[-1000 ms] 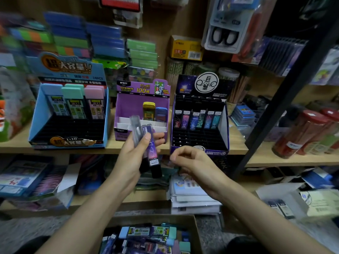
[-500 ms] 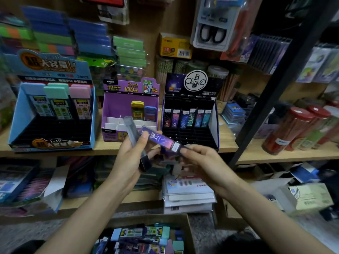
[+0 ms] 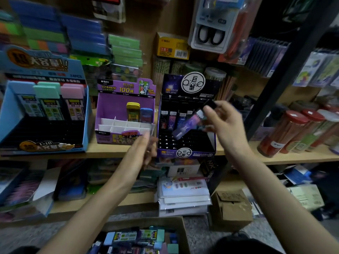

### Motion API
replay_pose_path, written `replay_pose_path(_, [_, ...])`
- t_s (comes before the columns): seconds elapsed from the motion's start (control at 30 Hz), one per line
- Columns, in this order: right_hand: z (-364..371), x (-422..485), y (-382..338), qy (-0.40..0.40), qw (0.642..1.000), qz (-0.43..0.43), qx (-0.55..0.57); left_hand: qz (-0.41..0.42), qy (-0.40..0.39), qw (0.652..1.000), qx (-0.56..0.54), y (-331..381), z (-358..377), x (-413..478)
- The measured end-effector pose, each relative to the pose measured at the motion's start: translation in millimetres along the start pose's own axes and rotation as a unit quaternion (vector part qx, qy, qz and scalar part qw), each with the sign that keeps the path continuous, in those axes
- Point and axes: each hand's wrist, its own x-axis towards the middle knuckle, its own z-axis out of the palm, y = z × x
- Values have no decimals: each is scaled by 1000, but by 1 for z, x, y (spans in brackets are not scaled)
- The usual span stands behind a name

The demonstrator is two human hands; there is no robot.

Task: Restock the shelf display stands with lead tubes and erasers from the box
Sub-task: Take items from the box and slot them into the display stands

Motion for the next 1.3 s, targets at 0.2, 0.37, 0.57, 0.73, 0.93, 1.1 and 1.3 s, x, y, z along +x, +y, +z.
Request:
replay_pose_path(0.2, [-15, 35, 19, -22, 977, -82, -196, 5, 31, 999, -15, 1, -13, 5])
replay_pose_path(0.37, [-11, 52, 35, -99, 969, -75, -214, 24, 59, 998, -16, 3, -16, 3])
replay_pose_path(0.57, [-12, 66, 36, -178, 952, -80, -237, 26, 69, 997, -17, -1, -16, 2])
replay_pose_path(0.73, [1, 70, 41, -131, 965, 5, -227, 19, 56, 998, -14, -4, -18, 3])
replay_pose_path(0.93, [4, 67, 36, -100, 899, -5, -426, -15, 72, 997, -8, -5, -17, 3])
replay_pose_path(1.1, [9, 20, 17, -44, 890, -101, -443, -4, 34, 999, 31, 3, -19, 1])
replay_pose_path(1.3, [34, -28, 4, -285, 921, -80, -252, 13, -28, 995, 98, 10, -20, -5])
